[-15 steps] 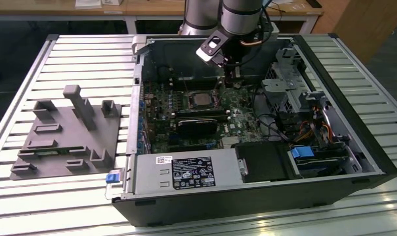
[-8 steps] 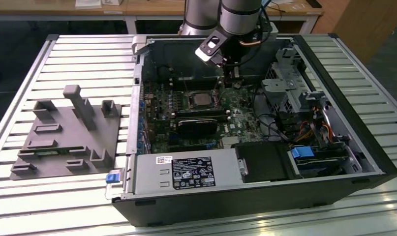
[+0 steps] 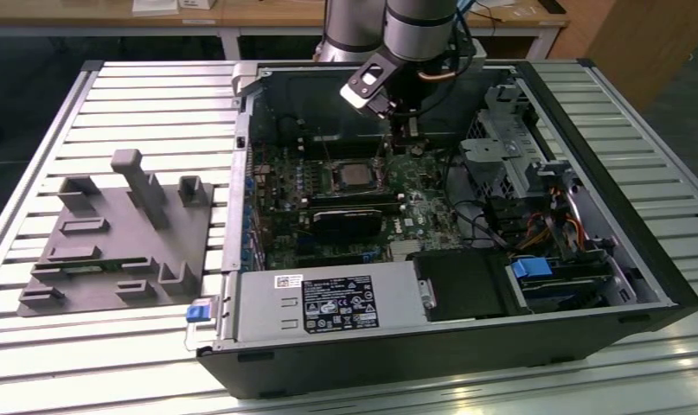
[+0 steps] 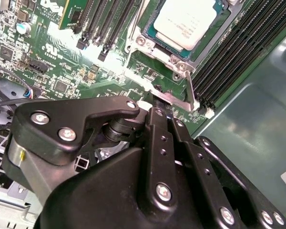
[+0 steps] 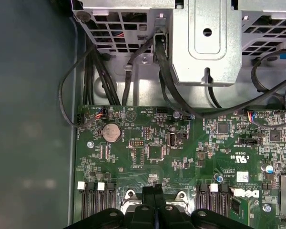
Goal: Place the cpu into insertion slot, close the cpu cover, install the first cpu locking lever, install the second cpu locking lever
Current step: 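Close the cpu cover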
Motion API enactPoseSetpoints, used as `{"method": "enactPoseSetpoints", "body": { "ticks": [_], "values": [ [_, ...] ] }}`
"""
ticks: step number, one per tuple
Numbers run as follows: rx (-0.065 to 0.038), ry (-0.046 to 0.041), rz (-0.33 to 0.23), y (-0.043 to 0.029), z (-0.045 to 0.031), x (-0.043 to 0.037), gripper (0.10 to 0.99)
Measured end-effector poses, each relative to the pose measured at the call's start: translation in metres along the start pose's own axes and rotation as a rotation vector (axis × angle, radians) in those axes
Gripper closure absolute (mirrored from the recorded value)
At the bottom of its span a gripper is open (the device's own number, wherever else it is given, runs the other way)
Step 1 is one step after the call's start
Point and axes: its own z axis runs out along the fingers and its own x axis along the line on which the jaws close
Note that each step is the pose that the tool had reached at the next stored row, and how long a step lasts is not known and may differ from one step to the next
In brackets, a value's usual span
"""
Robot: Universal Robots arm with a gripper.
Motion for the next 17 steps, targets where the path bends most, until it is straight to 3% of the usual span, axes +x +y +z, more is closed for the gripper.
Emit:
{"method": "enactPoseSetpoints", "body": {
  "ticks": [17],
  "values": [
    [0.000, 0.0005, 0.000, -0.0060, -0.0002, 0.0000, 0.973]
  ]
}}
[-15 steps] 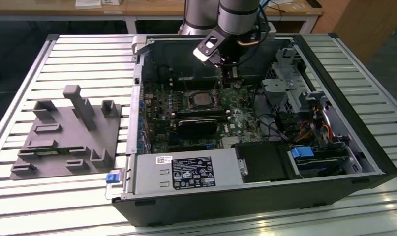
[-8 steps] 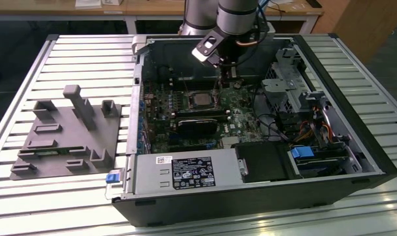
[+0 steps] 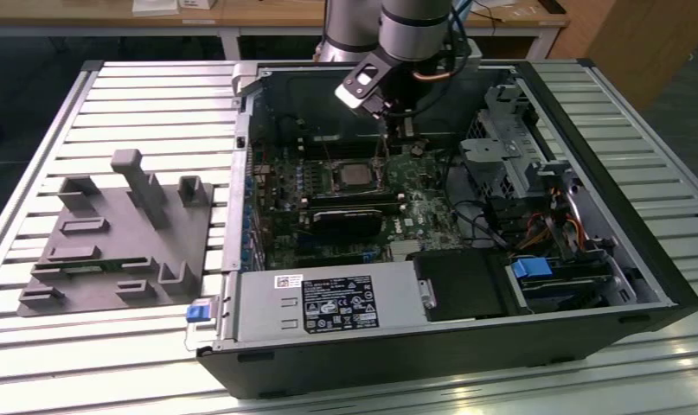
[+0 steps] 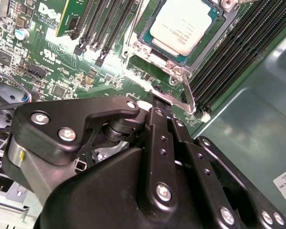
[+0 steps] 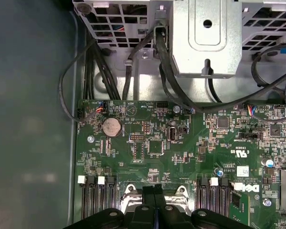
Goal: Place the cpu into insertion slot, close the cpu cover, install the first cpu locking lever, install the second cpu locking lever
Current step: 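Close the cpu cover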
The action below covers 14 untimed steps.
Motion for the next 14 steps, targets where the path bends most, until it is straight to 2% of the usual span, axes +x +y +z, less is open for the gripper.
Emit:
{"method": "enactPoseSetpoints", "body": {
  "ticks": [14],
  "values": [
    [0.000, 0.0005, 0.000, -0.0033, 0.0000, 0.0000, 0.973]
  ]
}}
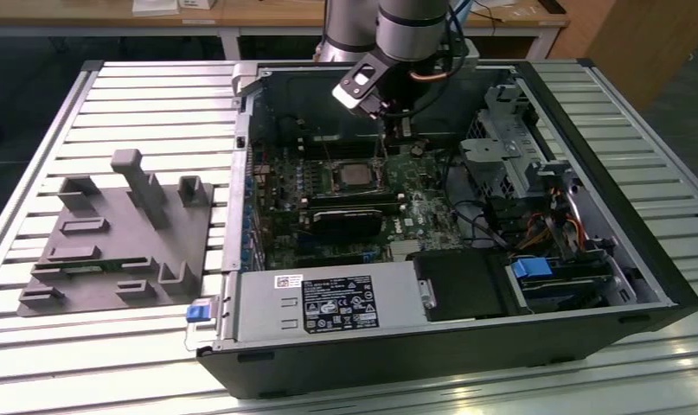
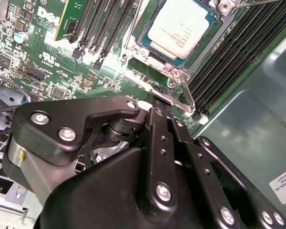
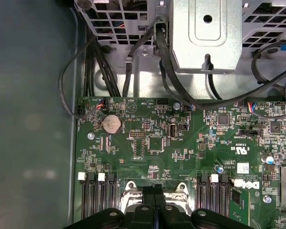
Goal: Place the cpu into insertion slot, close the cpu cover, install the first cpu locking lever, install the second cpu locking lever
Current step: 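Close the cpu cover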
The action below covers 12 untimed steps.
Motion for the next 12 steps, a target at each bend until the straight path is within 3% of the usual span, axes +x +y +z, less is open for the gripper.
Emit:
{"method": "enactPoseSetpoints", "body": {
  "ticks": [12],
  "values": [
    [0.000, 0.0007, 0.000, -0.0029, -0.0001, 0.0000, 0.973]
  ]
}}
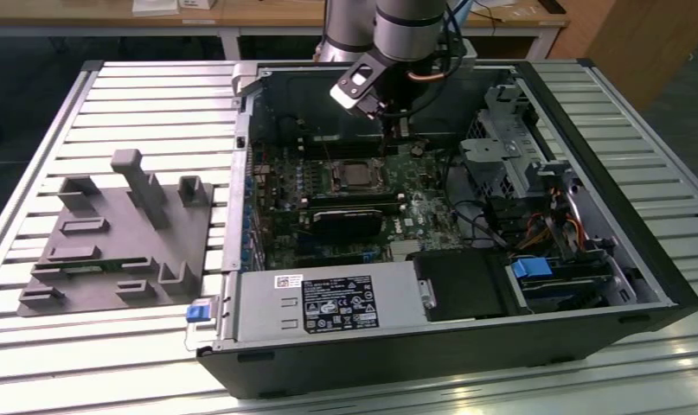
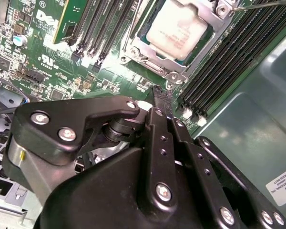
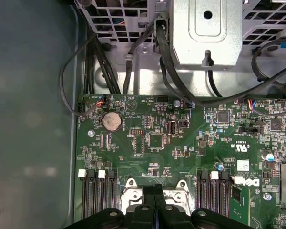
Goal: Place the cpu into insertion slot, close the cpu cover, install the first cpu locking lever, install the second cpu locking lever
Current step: 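Close the cpu cover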
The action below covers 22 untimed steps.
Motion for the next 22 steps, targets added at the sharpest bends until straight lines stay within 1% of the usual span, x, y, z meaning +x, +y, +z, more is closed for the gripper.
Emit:
{"method": "enactPoseSetpoints", "body": {
  "ticks": [22],
  "values": [
    [0.000, 0.0010, 0.000, -0.0051, -0.0002, 0.0000, 0.973]
  ]
}}
